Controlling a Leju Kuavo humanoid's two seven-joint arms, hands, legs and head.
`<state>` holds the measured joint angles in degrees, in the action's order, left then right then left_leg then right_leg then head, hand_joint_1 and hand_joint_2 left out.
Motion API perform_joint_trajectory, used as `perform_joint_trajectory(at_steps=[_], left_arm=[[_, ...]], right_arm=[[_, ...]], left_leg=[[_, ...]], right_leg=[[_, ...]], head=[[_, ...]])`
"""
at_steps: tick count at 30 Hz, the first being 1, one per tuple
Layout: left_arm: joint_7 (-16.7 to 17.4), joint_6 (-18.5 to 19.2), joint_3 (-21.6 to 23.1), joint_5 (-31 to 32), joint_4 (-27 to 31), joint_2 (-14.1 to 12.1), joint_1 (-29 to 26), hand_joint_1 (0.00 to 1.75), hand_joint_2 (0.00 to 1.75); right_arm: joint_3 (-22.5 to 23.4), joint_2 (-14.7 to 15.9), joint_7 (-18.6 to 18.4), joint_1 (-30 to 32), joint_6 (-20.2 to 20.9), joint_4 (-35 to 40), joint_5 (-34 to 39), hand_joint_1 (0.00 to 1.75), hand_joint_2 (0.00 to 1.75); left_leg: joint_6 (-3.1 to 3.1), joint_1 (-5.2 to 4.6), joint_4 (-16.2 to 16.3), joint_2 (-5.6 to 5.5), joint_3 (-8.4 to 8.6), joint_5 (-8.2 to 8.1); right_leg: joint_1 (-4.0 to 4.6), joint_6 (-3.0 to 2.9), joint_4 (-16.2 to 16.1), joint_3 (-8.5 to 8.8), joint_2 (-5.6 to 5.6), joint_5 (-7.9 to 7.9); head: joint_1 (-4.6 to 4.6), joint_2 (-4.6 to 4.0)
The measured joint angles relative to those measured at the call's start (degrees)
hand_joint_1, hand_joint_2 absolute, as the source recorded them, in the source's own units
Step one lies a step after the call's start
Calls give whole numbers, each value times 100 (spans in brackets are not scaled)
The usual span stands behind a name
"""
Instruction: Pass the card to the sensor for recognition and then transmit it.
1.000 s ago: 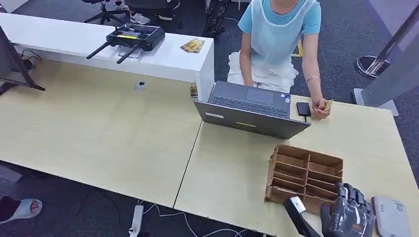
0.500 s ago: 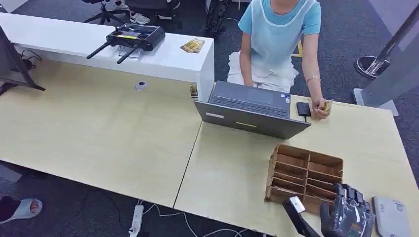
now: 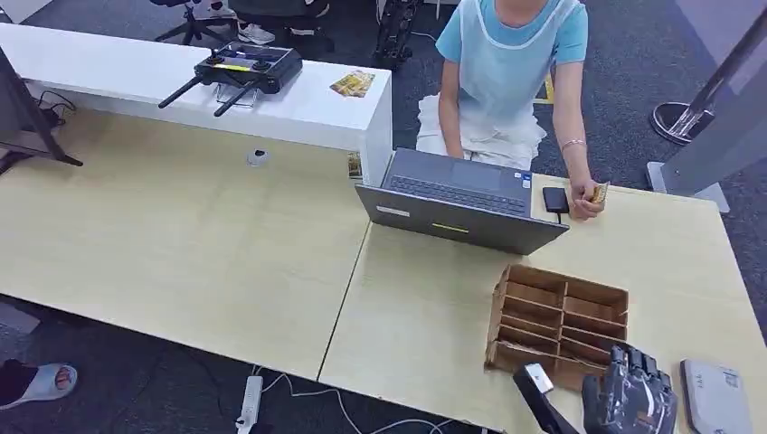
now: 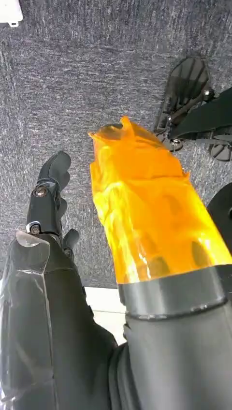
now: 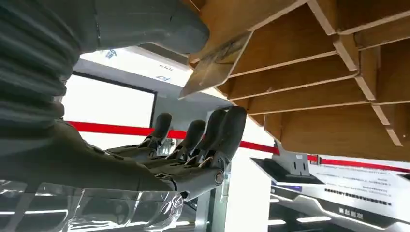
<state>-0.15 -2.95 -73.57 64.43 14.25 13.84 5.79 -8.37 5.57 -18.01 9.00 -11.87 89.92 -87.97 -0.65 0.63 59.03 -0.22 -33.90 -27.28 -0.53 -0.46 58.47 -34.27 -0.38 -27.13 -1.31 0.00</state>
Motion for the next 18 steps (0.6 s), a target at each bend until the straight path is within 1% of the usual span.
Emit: perform_joint_trajectory(at_steps=[1,2,6,7,9,10,11,13,18], left_arm=[[0,0,0,2,0,0,0,0,0],[0,0,0,4,0,0,0,0,0],[0,0,0,13,0,0,0,0,0],[2,0,0,15,0,0,0,0,0],[2,2,0,17,0,2,0,0,0],[2,2,0,17,0,2,0,0,0],[0,2,0,17,0,4,0,0,0],[0,2,0,17,0,4,0,0,0],[2,2,0,17,0,4,1,0,0]], right_arm=[[-9,4,-13,0,13,-2,0,80,175],[-22,18,-22,-1,33,-2,0,79,175],[-87,52,-52,-11,48,-33,0,93,175],[-92,59,-52,-17,46,-42,0,99,175],[-96,70,-52,-31,37,-54,0,106,175],[-96,79,-57,-37,35,-59,0,106,175],[-98,83,-70,-44,33,-63,0,129,175],[-118,114,-122,-66,24,-83,0,133,175],[-197,166,-203,-95,-31,-107,0,134,175]], left_leg=[[0,0,0,0,0,0],[0,0,0,0,0,0],[0,0,0,0,0,0],[0,0,0,0,0,0],[0,0,0,0,0,0],[0,0,0,0,0,0],[0,0,0,0,0,0],[0,0,0,0,0,0],[0,0,0,0,0,0]], right_leg=[[0,0,0,0,0,0],[0,0,0,0,0,0],[0,0,0,0,0,0],[0,0,0,0,0,0],[0,0,0,0,0,0],[0,0,0,0,0,0],[0,0,0,0,0,0],[0,0,0,0,0,0],[0,0,0,0,0,0]], head=[[0,-2],[0,-2],[0,0],[0,0],[0,0],[0,0],[0,0],[0,0],[0,0]])
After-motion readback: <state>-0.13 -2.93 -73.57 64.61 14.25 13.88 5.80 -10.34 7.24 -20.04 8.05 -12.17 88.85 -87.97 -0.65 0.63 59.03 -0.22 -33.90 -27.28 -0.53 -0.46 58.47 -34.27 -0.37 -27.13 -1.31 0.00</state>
